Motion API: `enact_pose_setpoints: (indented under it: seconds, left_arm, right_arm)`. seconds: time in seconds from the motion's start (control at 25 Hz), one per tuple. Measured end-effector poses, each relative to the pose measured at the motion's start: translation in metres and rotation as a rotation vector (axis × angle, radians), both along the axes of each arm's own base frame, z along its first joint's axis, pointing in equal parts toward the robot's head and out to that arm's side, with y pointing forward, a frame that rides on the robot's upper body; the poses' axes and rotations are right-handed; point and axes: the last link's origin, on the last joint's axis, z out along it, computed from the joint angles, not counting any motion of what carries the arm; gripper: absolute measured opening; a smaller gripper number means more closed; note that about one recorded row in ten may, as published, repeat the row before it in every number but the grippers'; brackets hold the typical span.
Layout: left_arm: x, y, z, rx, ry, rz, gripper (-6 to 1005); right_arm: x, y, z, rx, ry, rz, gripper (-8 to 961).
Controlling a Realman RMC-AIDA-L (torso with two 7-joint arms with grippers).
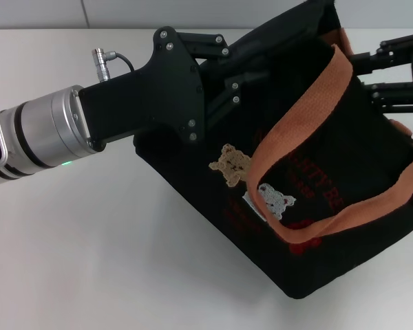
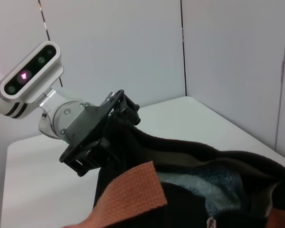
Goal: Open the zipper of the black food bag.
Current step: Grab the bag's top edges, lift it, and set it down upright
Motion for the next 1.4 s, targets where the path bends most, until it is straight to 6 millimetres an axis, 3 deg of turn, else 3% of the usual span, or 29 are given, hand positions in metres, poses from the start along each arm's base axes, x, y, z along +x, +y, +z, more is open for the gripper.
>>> enact_pose_setpoints:
  seconds: [0.36, 0.84, 1.4]
  left_arm:
    - [0.001, 0.001, 0.0, -0.001, 0.001, -0.002, 152]
    - [0.001, 0.0, 0.001, 0.0, 0.0, -0.007, 152]
    - [0.002, -0.001, 0.001, -0.004, -0.007, -0.013, 152]
  right_arm:
    - [-0.007, 0.007, -0.014, 0.023, -0.049, 0.031, 489]
    - [-0.011, 0.012, -0.011, 0.076, -0.086, 0.037, 471]
    - [-0.025, 0.023, -0.03, 0.113, -0.1, 0.09, 433]
